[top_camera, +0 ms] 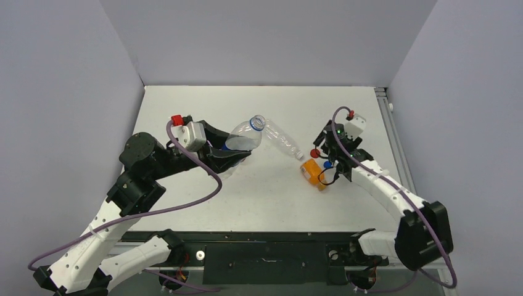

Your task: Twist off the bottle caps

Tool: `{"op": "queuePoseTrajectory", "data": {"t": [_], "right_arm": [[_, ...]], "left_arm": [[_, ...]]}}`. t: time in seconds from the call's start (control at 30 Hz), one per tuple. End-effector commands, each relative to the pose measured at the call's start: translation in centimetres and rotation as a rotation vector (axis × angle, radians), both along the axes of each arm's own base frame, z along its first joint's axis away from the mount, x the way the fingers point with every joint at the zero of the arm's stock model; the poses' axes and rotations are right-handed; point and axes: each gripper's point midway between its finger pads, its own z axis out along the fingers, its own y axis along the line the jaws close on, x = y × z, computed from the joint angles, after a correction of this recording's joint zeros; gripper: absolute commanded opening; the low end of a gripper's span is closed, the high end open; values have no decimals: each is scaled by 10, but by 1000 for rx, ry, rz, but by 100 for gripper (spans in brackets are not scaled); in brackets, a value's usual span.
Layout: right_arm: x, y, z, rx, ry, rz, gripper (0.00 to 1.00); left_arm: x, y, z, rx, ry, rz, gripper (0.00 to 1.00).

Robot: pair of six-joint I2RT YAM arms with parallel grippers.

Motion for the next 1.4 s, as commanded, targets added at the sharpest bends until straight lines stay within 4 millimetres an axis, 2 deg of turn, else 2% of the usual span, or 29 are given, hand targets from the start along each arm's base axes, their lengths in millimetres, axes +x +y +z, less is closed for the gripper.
{"op": "queuePoseTrajectory", "data": {"t": [0.0,0.03,0.07,0.1,0.13,0.17,0.2,0.23,0.27,0.3,0.33,0.37,0.4,0.43,0.5,0.7,0.87,0.93,1.0,1.03,1.07,1.1,1.13,1.17,1.2,1.23,1.37], "right_arm": [[6,36,149,66,-332,126,72],[3,44,168,70,-370,176,72],[-4,66,203,133,-441,280,73],[-8,78,223,143,-488,356,74],[-21,102,254,201,-549,483,77],[-27,114,274,209,-598,560,78],[-46,138,305,259,-669,705,79],[-56,149,319,286,-704,778,80],[-79,169,345,335,-766,909,80],[-99,186,357,369,-789,1009,80],[-111,191,377,380,-844,1059,80],[-130,204,385,406,-860,1140,80],[-139,208,400,412,-896,1173,81],[-154,221,404,434,-898,1245,81],[-172,232,424,452,-933,1306,81],[-187,259,423,466,-915,1391,82],[-188,265,421,467,-903,1397,80],[-189,266,422,460,-903,1399,73],[-184,267,420,442,-889,1380,58],[-182,268,418,428,-878,1377,44],[-178,268,417,415,-871,1361,26],[-175,270,413,393,-854,1357,17],[-171,269,412,375,-849,1337,3],[-168,269,408,345,-837,1332,0],[-162,266,409,320,-839,1302,0],[-158,265,402,275,-822,1296,0],[-131,253,381,100,-769,1221,0]], "left_arm": [[3,3,17,-59,-23,22,0],[3,2,15,-60,-17,20,0],[3,2,15,-60,-16,17,0],[3,2,13,-59,-8,17,0],[3,1,12,-58,-5,14,0],[4,1,10,-57,1,13,0],[3,1,9,-58,2,11,0],[3,0,8,-57,8,9,0],[3,0,8,-60,6,7,0],[4,0,7,-59,9,6,0],[4,-1,6,-60,12,4,0],[4,-1,6,-60,14,3,0],[4,-2,5,-60,18,1,0],[5,-2,6,-63,17,3,0],[5,-3,5,-64,20,1,0],[5,-2,3,-65,27,4,0],[5,-1,3,-68,27,9,0],[5,-1,3,-69,28,11,0],[5,-1,3,-69,28,7,3],[3,-1,3,-68,27,2,11],[3,-1,3,-66,27,0,34],[2,-1,1,-57,36,-1,49],[2,0,2,-54,40,2,85],[3,1,0,-42,50,12,94],[4,2,-6,-19,72,22,99],[6,5,-4,-11,59,42,98],[13,19,-24,92,41,128,97]]}}
